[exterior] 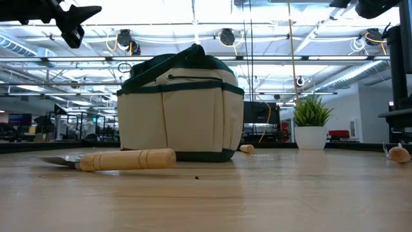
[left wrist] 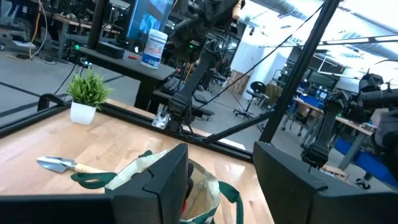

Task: Pick & Place Garden tools in Gardening bag
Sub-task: Put the brown hand rake into the gardening bag

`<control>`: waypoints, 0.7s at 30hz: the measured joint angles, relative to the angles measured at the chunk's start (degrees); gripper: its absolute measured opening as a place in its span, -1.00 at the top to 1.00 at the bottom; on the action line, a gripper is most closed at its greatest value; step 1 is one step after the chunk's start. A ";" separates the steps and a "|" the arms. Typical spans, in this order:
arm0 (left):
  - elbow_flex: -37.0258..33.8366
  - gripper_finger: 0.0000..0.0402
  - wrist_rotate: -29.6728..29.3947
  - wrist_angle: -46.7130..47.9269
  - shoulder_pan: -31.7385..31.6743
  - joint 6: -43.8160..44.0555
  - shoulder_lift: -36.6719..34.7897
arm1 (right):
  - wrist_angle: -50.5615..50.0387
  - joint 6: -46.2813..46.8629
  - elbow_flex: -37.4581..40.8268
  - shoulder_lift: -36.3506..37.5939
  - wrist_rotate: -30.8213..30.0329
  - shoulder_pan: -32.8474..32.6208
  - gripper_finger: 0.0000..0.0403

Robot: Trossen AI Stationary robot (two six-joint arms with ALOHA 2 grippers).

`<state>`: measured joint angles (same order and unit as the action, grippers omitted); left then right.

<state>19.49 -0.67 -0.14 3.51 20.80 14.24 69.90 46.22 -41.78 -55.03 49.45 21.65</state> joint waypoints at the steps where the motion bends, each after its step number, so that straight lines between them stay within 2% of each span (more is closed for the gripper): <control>1: 0.00 0.07 0.00 -0.05 0.02 -0.07 0.00 | 1.22 0.35 0.00 0.00 0.40 0.00 0.70; 8: 0.00 0.07 -0.89 -0.05 0.01 -0.07 0.00 | 0.05 1.13 -0.02 -0.07 0.16 0.00 0.70; 12: 0.00 0.07 -2.43 -0.06 0.00 -0.07 0.00 | -3.85 -1.26 -0.02 -0.02 -2.97 0.00 0.70; 16: 0.00 0.07 -2.89 -0.07 0.01 -0.05 0.00 | -15.71 -10.51 -0.04 0.07 -9.67 0.00 0.70; 21: 0.00 0.07 -2.91 -0.06 0.02 0.74 0.00 | -30.64 -21.15 -0.04 0.07 -22.69 0.00 0.70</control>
<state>19.49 -3.57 -0.20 3.53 21.54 14.24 39.27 25.07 -41.82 -54.96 26.76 21.65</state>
